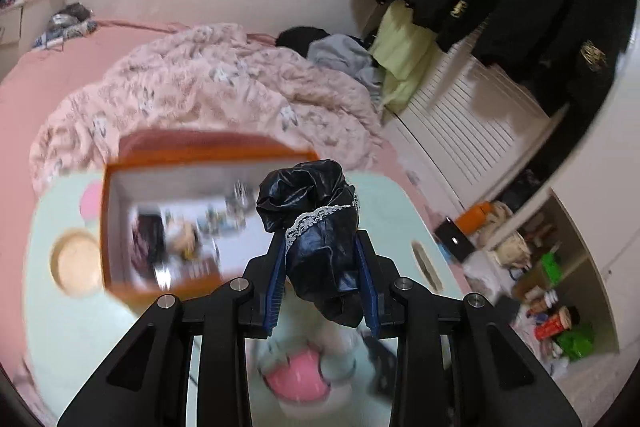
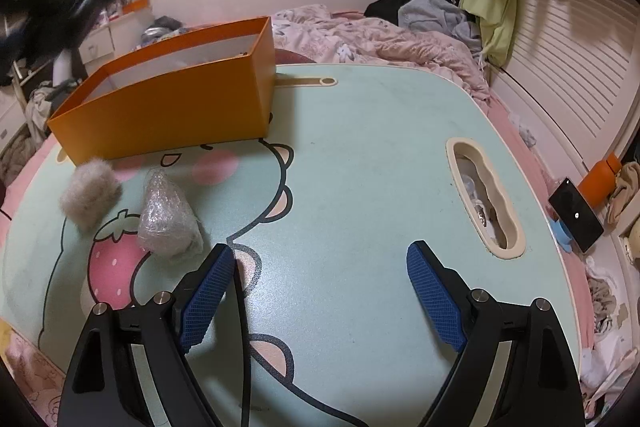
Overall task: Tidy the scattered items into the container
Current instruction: 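Lift the black pouch out and set it on the table, left gripper, then grasp the brown fuzzy pompom inside the box with the right gripper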
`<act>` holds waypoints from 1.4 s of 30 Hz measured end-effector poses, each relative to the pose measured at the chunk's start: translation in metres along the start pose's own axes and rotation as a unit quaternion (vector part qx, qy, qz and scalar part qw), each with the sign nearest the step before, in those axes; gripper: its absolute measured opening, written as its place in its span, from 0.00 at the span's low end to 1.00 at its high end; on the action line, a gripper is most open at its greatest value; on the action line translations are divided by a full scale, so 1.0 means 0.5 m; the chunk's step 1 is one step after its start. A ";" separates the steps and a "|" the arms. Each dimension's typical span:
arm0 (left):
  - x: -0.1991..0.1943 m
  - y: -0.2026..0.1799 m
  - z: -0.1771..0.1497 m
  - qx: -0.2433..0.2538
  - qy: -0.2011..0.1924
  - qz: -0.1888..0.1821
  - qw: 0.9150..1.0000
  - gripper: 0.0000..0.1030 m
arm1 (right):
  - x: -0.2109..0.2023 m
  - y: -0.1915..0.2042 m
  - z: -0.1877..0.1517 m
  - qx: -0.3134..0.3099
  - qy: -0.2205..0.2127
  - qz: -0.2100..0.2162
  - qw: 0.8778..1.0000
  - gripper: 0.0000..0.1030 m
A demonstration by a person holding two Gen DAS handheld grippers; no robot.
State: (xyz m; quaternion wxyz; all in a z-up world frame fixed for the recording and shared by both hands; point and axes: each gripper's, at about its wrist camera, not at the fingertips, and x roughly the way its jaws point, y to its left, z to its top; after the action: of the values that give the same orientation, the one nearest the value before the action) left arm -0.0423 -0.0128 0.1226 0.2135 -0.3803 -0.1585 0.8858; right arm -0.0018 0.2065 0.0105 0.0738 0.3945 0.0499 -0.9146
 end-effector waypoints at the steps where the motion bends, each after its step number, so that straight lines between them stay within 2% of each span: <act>1: 0.006 0.003 -0.025 -0.002 0.013 -0.008 1.000 0.33 | 0.001 0.000 0.000 0.000 0.000 0.000 1.000 0.86; 3: 0.028 0.008 -0.074 -0.003 0.049 -0.030 0.998 0.33 | 0.004 0.001 0.002 0.000 0.001 0.000 1.000 0.86; 4: 0.043 0.011 -0.098 0.001 0.062 -0.025 0.998 0.33 | 0.004 0.002 0.001 0.000 0.000 0.000 1.000 0.86; 8: 0.093 0.025 -0.168 0.027 0.065 0.065 0.995 0.34 | 0.004 0.002 0.001 -0.001 0.001 -0.001 1.000 0.86; 10: 0.105 0.032 -0.187 0.022 0.052 0.072 0.996 0.44 | 0.004 0.003 0.001 0.000 0.000 0.000 1.000 0.86; 12: 0.107 0.027 -0.197 0.032 0.034 0.071 0.996 0.62 | 0.004 0.004 0.001 0.000 0.000 0.000 1.000 0.86; 13: 0.107 0.022 -0.200 0.040 0.032 0.079 0.996 0.64 | 0.004 0.004 0.001 -0.001 0.001 -0.001 1.000 0.86; 15: 0.105 0.017 -0.202 0.051 0.029 0.087 0.995 0.65 | 0.004 0.004 0.001 0.000 0.000 -0.001 1.000 0.86; 17: 0.095 0.020 -0.204 0.051 0.016 0.076 0.996 0.65 | 0.004 0.004 0.001 0.000 0.000 -0.001 1.000 0.86; 25: 0.041 0.037 -0.221 0.029 -0.056 0.062 0.996 0.65 | 0.004 0.003 0.003 0.001 0.000 0.002 1.000 0.86; 27: 0.028 0.042 -0.226 0.025 -0.072 0.070 0.995 0.65 | 0.001 0.001 0.005 0.005 -0.005 0.012 1.000 0.81; 29: 0.020 0.039 -0.230 0.028 -0.084 0.085 0.992 0.65 | -0.003 0.001 0.012 0.003 -0.005 0.033 0.999 0.66; 32: 0.019 0.029 -0.236 0.043 -0.090 0.099 0.990 0.65 | -0.014 0.016 0.052 -0.023 -0.013 0.057 0.998 0.53; 35: 0.018 0.019 -0.239 0.056 -0.093 0.101 0.989 0.65 | -0.045 0.053 0.135 -0.083 -0.047 0.064 0.993 0.52; 38: 0.016 0.012 -0.239 0.064 -0.097 0.102 0.988 0.65 | -0.053 0.109 0.224 -0.163 -0.071 0.059 0.982 0.52; 40: 0.016 0.009 -0.241 0.068 -0.098 0.102 0.988 0.65 | -0.021 0.148 0.277 -0.213 -0.059 0.049 0.974 0.51; 42: 0.016 0.009 -0.242 0.069 -0.098 0.101 0.988 0.65 | 0.039 0.177 0.318 -0.243 -0.022 0.039 0.969 0.49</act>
State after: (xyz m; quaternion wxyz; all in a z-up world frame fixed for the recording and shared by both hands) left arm 0.0412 0.0013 0.0360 0.1320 -0.2900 -0.0776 0.9447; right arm -0.1134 0.0939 0.1021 0.2041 0.3463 0.2540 -0.8797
